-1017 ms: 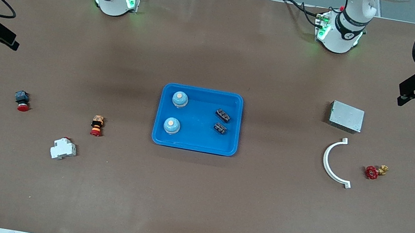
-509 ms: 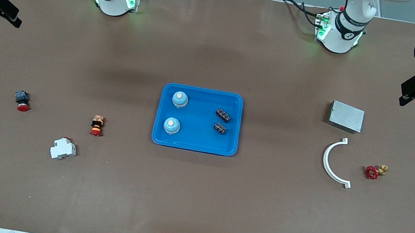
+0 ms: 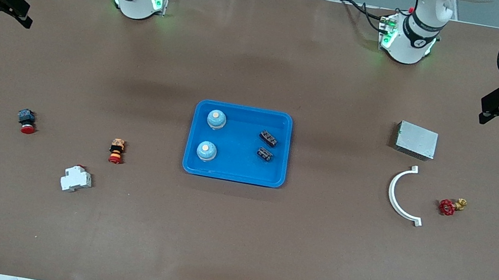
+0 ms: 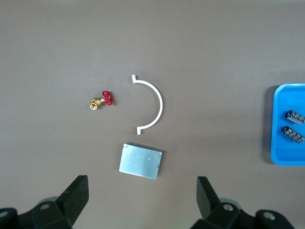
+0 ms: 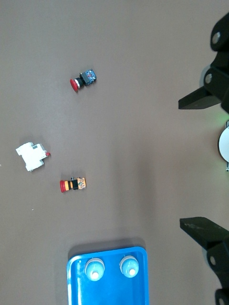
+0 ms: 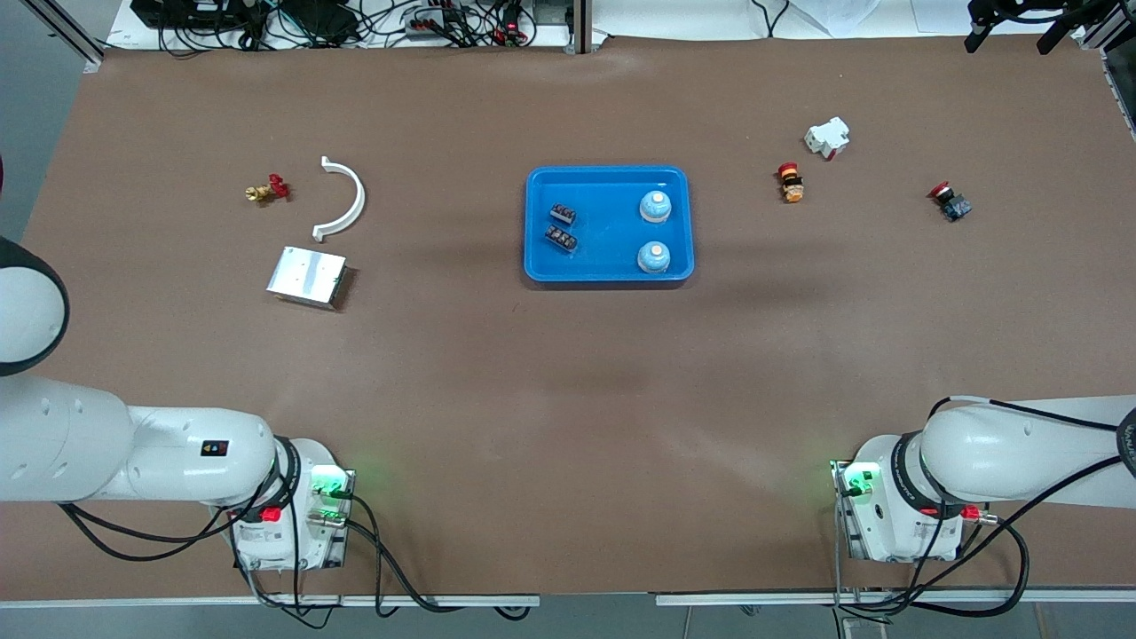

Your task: Place electrolytic capacitor and blue bell in tray

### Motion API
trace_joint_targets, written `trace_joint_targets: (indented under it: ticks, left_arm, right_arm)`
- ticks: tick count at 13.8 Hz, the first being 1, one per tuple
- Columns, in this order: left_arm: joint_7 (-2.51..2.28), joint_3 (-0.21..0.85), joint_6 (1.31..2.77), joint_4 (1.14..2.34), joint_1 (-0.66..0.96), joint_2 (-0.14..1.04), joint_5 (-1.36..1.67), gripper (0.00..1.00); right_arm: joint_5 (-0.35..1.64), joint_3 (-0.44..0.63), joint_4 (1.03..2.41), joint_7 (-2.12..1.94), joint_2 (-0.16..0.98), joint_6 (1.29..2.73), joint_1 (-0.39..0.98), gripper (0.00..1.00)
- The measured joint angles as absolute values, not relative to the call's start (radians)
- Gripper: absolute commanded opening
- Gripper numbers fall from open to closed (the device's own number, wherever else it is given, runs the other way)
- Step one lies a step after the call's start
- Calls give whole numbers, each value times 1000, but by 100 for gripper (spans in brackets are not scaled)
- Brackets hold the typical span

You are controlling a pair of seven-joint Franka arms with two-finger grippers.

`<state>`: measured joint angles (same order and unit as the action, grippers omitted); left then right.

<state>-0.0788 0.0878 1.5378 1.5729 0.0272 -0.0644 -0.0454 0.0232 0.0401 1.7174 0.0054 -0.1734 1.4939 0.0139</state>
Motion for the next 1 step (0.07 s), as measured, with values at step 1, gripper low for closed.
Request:
trace_joint_targets:
  ticks: [1]
  left_arm:
    - [-79,88,1531,1573,27,-64,-45,100]
  right_arm:
    - [23,43,1717,-5,-173,1494,14,100]
